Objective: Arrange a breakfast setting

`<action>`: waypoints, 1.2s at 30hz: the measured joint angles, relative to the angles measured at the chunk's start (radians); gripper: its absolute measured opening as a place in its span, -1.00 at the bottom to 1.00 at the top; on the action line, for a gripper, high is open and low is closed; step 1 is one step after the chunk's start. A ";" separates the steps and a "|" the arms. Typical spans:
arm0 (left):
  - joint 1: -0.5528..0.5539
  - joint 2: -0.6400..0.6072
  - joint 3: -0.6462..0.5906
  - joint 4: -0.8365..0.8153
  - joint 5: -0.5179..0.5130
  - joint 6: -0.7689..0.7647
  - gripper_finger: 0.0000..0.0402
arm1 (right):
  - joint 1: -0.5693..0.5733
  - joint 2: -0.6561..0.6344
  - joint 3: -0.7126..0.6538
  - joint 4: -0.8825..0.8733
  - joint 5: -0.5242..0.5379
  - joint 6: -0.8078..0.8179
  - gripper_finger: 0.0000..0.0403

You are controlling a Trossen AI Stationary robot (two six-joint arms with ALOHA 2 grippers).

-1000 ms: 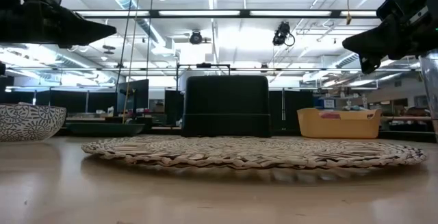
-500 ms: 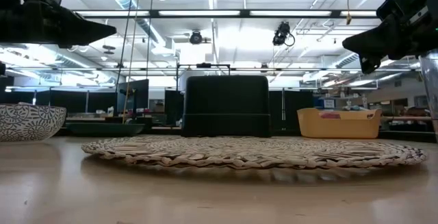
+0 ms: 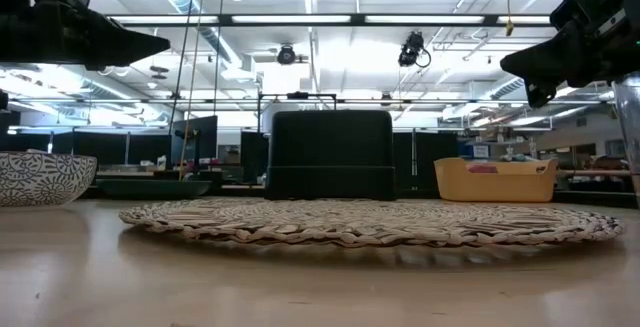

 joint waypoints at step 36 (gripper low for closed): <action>0.005 0.000 0.000 0.168 -0.001 -0.544 -0.81 | 0.000 0.000 0.000 0.000 0.000 0.000 -0.85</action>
